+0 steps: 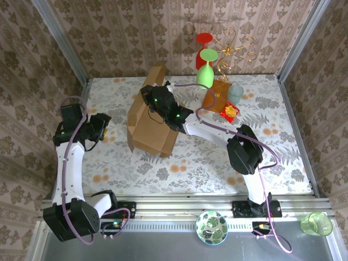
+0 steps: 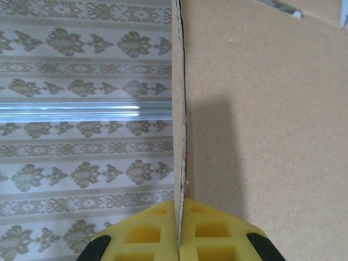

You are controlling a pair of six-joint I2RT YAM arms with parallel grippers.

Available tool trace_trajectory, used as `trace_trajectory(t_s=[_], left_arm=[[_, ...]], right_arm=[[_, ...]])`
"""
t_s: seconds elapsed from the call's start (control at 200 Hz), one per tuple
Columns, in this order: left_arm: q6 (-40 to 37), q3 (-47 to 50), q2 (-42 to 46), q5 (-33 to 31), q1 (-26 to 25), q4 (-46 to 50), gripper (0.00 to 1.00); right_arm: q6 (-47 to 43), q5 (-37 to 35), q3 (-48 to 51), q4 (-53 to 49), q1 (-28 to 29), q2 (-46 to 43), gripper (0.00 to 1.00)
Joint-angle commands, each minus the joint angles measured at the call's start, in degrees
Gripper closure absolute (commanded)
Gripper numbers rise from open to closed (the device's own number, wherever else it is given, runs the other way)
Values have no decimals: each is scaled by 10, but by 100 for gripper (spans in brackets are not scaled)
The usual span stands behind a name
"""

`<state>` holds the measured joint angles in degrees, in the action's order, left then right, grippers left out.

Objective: Fold the paper box

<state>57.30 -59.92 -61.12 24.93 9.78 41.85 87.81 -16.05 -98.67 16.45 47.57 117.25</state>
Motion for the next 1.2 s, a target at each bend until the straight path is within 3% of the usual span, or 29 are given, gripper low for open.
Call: trace_trajectory(t_s=[0.0,0.125,0.22,0.475,0.8,1.195], left_arm=[[122,-23,11,47,-19,-22,51],[243,-33,26,43,-80,-80,52],[286,-60,36,9,-124,-77,52],[328,-131,52,-39,-169,-2,52],[383,-122,19,-56,-245,-32,50],[379,-131,6,-108,-278,24,47]], right_arm=[[19,-13,-8,30,1,5,100],[30,-15,-6,29,1,10,100],[35,-16,-6,26,0,13,100],[48,-17,-4,17,-3,16,100],[58,-15,-16,-23,-3,9,100],[60,-11,-5,-51,-8,-12,100]])
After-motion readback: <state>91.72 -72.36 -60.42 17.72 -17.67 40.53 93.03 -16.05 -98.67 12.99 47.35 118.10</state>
